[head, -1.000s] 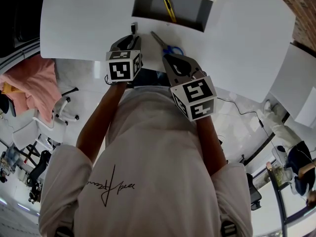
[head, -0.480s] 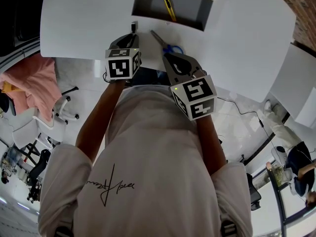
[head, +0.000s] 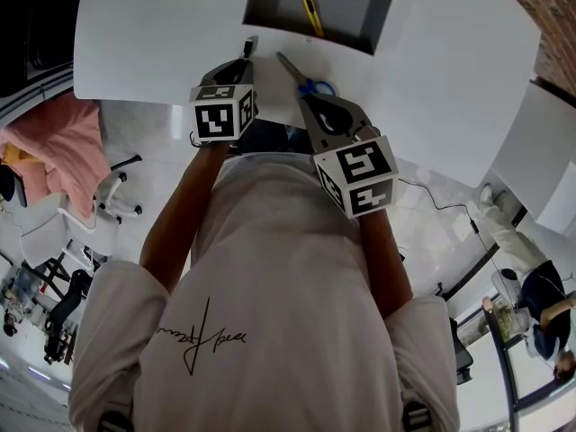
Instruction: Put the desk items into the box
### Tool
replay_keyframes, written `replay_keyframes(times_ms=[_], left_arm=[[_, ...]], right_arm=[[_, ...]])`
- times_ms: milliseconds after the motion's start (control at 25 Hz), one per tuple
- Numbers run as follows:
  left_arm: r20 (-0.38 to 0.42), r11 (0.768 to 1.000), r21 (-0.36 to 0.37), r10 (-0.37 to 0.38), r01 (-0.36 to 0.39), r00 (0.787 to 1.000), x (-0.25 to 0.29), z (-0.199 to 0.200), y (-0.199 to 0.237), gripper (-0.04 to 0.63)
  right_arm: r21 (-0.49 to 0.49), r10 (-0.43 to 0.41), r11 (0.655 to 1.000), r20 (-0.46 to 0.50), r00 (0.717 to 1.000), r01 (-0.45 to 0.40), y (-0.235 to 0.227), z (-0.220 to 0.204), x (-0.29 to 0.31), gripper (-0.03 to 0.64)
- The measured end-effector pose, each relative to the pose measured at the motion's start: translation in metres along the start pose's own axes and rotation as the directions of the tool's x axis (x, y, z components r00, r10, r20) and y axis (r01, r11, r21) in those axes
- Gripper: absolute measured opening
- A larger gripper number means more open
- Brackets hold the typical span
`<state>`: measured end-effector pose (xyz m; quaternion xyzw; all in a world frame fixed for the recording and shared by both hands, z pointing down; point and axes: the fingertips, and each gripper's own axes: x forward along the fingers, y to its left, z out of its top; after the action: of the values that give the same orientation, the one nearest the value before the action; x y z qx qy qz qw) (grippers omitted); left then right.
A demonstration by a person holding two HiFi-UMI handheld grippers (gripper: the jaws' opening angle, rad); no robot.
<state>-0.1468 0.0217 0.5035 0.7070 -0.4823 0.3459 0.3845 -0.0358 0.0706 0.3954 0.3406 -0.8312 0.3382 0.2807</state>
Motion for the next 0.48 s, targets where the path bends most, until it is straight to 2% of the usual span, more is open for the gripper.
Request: replay_keyframes(times_ms=[480], left_arm=[[-0.002, 1.0, 0.001, -0.018, 0.018, 1.0, -0.0029, -0.0058, -0.0032, 0.04]], right_arm=[[-0.002, -0.007, 1.0, 0.01, 1.0, 0.007, -0.0009, 0.0029, -0.0012, 0.028]])
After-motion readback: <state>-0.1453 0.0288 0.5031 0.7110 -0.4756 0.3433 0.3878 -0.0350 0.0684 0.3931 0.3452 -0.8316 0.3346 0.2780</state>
